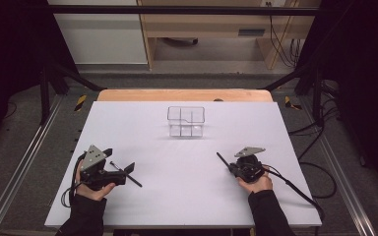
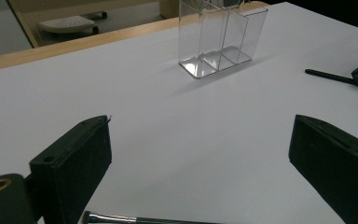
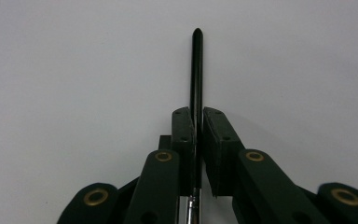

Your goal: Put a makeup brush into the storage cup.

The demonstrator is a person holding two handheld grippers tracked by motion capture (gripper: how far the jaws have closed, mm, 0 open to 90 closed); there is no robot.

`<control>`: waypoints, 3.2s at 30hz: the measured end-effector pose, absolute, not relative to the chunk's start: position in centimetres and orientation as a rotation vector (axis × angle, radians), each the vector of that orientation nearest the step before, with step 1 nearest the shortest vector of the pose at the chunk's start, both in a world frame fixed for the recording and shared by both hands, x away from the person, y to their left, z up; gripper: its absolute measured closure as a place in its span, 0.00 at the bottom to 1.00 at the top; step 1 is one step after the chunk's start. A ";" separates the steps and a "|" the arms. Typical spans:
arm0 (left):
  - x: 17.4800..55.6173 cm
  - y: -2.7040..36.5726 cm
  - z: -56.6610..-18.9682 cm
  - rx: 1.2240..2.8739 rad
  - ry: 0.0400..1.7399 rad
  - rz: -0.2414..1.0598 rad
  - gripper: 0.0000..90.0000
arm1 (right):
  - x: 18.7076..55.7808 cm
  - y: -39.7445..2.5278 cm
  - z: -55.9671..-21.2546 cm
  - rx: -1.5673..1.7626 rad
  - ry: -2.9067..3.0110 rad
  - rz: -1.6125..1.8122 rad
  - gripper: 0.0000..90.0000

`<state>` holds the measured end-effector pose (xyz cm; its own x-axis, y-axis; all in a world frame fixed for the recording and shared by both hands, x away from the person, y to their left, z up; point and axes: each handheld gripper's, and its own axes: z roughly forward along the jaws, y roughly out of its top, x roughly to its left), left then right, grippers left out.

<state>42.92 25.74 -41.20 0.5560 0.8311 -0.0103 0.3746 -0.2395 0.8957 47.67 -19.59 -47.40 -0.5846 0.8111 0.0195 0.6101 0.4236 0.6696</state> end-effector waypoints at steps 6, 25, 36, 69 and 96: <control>43.0 25.7 -41.3 1.841 0.991 0.593 0.06 | 47.7 -19.9 -46.6 1.235 2.356 0.906 0.76; 43.1 25.5 -41.5 1.855 0.990 0.590 0.06 | 50.0 -18.4 -42.8 1.274 2.589 0.623 0.71; 43.2 25.5 -41.6 1.862 0.990 0.590 0.05 | 50.7 -17.4 -44.5 1.295 2.669 0.511 0.75; 43.2 25.3 -41.6 1.875 0.983 0.590 0.05 | 50.7 -16.6 -44.8 1.290 2.684 0.415 0.93; 43.4 25.0 -40.7 1.897 0.927 0.599 0.05 | 50.9 -15.7 -39.1 1.155 2.654 0.667 0.93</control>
<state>43.41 25.01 -40.65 0.5992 0.8000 0.0311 0.3568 -0.3016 0.8841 50.88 -15.65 -39.06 -0.6851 0.7281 0.0207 0.6515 0.5998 0.4645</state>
